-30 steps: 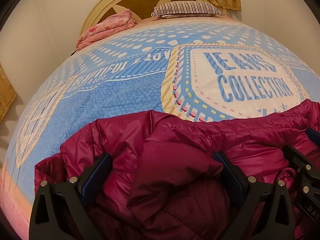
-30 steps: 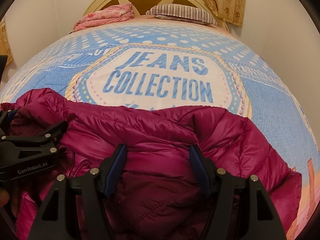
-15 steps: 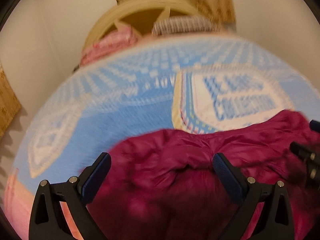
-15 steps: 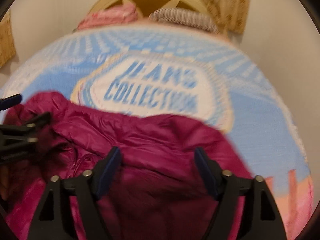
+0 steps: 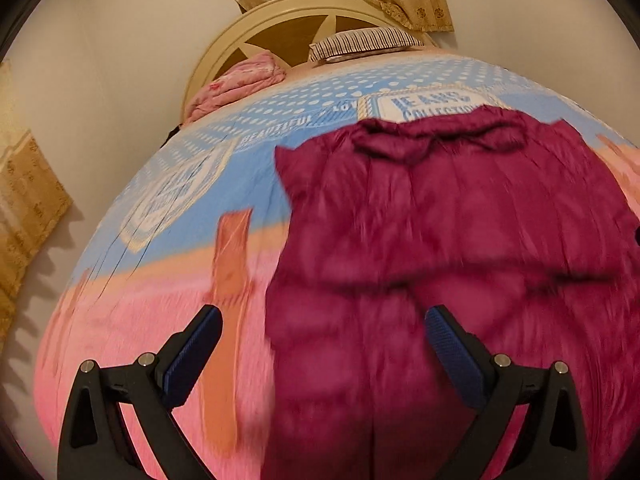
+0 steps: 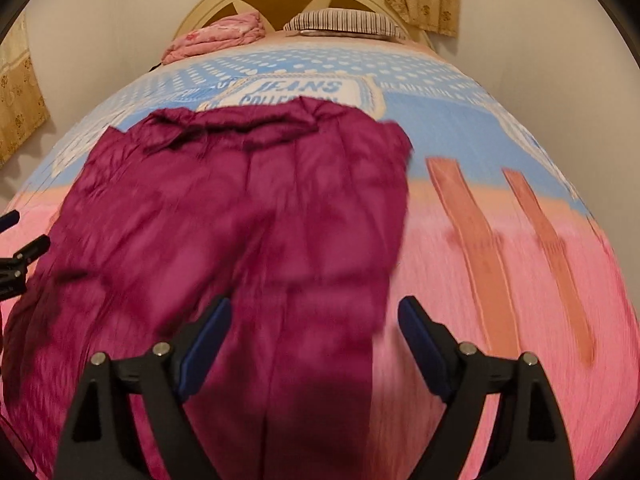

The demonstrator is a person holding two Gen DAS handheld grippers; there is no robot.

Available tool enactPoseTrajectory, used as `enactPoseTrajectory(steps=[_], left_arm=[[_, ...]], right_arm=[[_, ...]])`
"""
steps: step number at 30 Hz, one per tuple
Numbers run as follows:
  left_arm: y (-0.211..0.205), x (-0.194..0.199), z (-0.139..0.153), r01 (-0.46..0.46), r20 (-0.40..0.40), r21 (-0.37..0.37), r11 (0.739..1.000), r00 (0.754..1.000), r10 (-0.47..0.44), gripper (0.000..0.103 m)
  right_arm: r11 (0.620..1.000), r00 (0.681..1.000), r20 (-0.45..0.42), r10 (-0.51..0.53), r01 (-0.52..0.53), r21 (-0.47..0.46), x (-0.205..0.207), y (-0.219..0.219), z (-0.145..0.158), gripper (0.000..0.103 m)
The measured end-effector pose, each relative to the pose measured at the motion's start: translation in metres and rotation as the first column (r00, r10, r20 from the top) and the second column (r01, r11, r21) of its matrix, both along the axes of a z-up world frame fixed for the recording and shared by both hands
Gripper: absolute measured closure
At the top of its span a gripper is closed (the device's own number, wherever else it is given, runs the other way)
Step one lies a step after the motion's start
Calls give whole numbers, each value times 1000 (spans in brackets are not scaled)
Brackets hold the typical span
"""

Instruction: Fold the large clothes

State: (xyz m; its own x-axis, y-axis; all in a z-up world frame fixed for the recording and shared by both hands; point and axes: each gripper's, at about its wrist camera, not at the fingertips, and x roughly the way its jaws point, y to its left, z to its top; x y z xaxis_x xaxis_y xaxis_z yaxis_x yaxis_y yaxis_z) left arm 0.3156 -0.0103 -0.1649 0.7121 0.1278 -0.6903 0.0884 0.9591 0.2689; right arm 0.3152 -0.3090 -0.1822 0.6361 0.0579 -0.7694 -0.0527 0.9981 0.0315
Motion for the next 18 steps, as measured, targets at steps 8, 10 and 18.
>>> enactPoseTrajectory(steps=[8, 10, 18], left_arm=[[34, -81, -16, -82, -50, -81, 993, 996, 78, 1], [42, -99, -23, -113, -52, -76, 991, 993, 109, 1], [59, -156, -38, -137, -41, -81, 987, 990, 134, 1]], right_arm=[[1000, 1000, -25, -19, 19, 12, -81, -3, -20, 15], [999, 999, -30, -26, 27, 25, -98, -6, -26, 15], [997, 999, -22, -46, 48, 63, -159, -12, -38, 15]])
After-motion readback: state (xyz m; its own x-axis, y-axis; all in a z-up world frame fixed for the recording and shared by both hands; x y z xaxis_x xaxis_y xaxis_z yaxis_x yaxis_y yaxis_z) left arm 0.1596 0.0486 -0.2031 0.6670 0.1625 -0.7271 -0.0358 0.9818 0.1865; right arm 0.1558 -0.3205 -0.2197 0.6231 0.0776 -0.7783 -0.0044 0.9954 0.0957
